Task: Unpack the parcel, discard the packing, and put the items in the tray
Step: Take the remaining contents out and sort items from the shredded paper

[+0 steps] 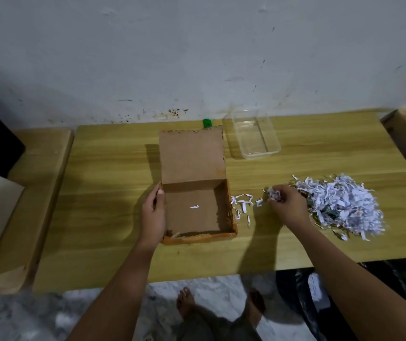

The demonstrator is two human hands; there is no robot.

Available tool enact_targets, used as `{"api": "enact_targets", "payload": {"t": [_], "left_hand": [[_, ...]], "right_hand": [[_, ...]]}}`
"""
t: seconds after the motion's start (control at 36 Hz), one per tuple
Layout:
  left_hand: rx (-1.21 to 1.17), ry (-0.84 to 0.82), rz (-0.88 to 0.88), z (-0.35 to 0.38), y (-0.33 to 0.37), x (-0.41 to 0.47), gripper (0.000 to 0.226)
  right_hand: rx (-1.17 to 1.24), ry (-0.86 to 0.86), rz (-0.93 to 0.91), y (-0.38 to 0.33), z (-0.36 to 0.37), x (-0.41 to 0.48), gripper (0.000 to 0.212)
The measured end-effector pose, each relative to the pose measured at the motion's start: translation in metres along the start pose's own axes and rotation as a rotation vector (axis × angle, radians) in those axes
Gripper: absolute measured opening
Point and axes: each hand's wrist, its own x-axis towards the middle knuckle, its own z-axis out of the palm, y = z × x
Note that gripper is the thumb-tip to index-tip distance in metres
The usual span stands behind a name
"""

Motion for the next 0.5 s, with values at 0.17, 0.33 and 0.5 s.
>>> {"api": "enact_targets", "payload": {"t": [0.17,0.33,0.5], "left_hand": [[0.020,0.009,0.002,0.001,0.001,0.000,0.034],[0.056,0.016,0.002,0.000,-0.001,-0.001,0.036],[0.066,-0.001,-0.017,-0.002,0.001,-0.003,0.038]], "right_hand": [[0.040,0.011,-0.080,-0.022,0.000,-0.003,0.040],[0.102,0.038,-0.271,-0.065,0.017,-0.004,0.029],[0.145,-0.224,-0.404,-0.102,0.071,-0.027,0.018]]}}
